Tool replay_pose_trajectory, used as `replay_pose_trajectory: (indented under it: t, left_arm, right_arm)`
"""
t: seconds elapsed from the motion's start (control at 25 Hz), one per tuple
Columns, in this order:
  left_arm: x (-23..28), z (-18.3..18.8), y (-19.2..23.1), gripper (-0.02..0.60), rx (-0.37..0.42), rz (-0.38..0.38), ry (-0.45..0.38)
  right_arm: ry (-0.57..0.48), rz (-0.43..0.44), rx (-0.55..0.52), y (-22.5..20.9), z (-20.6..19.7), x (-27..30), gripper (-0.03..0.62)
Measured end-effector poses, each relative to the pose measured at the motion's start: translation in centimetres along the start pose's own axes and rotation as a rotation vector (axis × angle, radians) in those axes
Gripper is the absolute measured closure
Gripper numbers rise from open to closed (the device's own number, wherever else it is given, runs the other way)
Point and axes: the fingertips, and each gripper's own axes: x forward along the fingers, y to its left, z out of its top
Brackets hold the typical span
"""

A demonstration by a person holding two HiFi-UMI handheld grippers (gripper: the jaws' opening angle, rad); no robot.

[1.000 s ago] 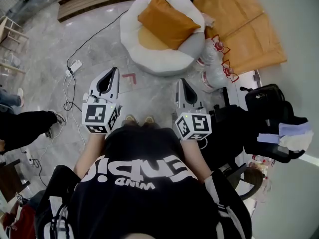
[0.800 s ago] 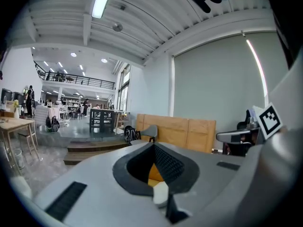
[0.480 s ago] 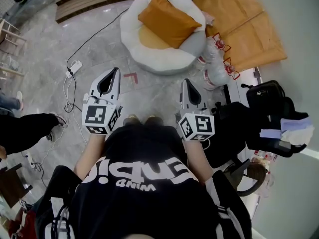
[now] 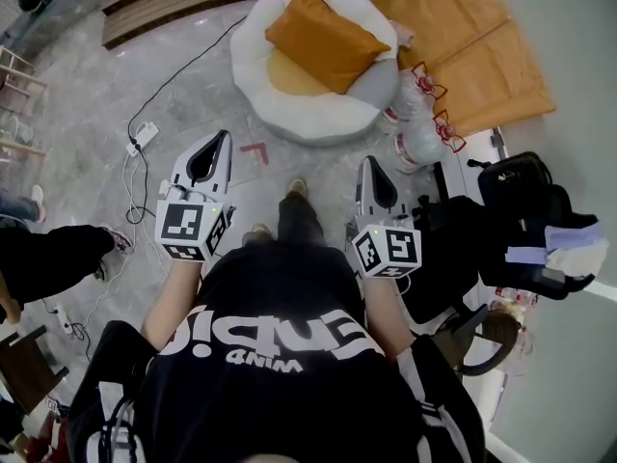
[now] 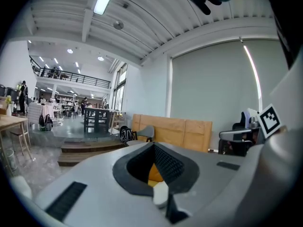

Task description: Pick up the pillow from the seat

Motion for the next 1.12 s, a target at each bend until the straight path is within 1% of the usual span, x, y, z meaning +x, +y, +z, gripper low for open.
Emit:
replay_pose_trajectory:
  t: [0.36, 0.6, 0.68, 0.84, 1.12]
  left_arm:
    - [3.6, 0.5, 0.9, 0.572, 0.019, -0.018, -0.002]
    - [7.0, 1.1, 1.6, 0.572, 0.029, -0.023, 0.004]
    - [8.4, 1.4, 1.7, 0.572, 0.032, -0.026, 0.002]
    - [11.5, 2.5, 1.7, 0.572, 0.042, -0.028, 0.000]
    - [17.1, 4.5, 1.1, 0.572, 0.044, -0.017, -0.005]
  right_arm:
    - [0.003, -0.010, -0.006, -1.8, 0.1, 3.3, 0.572]
    - [0.005, -0.004, 0.012, -2.9, 0.5, 6.6, 0.572]
    - [0.001, 0.001, 0.002, -3.5, 0.9, 7.7, 0.572]
    - [-0.008, 0.006, -0.030, -5.4, 2.2, 10.4, 0.572]
    - [-0.017, 0.022, -0.022, -9.5, 4.2, 14.5, 0.572]
